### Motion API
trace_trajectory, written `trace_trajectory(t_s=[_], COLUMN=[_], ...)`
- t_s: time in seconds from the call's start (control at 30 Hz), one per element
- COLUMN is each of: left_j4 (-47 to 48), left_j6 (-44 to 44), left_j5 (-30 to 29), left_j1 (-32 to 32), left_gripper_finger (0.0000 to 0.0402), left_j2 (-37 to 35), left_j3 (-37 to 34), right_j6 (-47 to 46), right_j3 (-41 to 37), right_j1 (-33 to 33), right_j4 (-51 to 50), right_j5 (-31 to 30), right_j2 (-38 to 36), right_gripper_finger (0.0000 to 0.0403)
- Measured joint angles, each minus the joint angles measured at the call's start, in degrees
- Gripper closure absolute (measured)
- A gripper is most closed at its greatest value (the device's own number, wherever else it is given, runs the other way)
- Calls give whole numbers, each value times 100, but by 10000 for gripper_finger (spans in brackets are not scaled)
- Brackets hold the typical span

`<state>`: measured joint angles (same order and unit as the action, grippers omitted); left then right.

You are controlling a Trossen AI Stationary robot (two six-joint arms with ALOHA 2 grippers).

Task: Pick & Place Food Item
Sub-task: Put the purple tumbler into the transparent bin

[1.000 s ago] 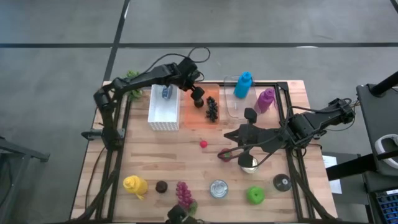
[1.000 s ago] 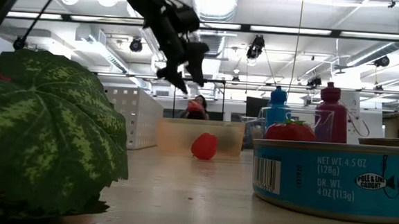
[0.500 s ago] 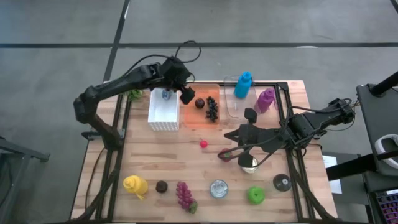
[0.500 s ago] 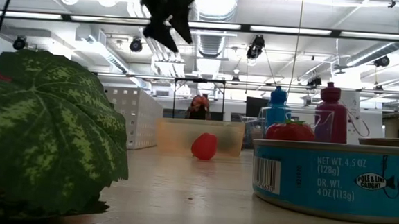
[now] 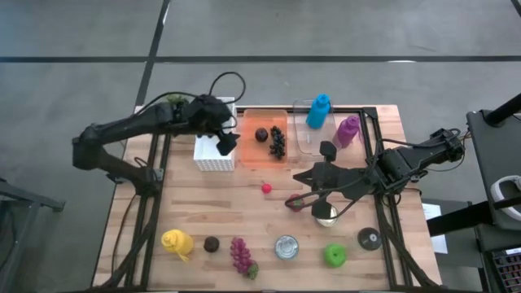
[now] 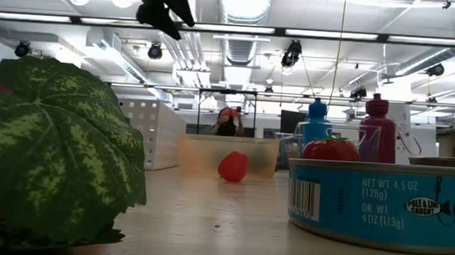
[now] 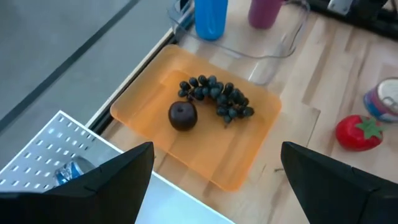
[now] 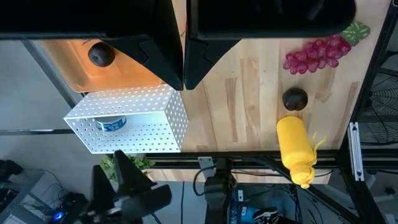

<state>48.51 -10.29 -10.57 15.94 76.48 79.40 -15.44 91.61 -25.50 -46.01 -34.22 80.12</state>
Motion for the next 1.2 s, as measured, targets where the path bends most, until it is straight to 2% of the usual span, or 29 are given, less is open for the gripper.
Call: trace_trajectory(t_s=[0.23,0.6,1.07,1.2], left_j4=[-385,-815,-994,-1131], left_j6=[-45,-41,-76,-345], left_j5=[2,156,503,505], left_j1=[0,0,-41,-110], left_gripper_finger=[50,52,54,55], left_j2=[-748,-1456,-1580,-1580], left_j3=[-1012,-2023,-1860,-1847], right_j6=[0,0,0,0], right_j3=[0,0,0,0], right_j1=[0,1,0,0], right_j4=[5,3,4,6], right_j5=[2,4,7,7], right_j2=[0,1,2,2], right_gripper_finger=[394,394,394,394])
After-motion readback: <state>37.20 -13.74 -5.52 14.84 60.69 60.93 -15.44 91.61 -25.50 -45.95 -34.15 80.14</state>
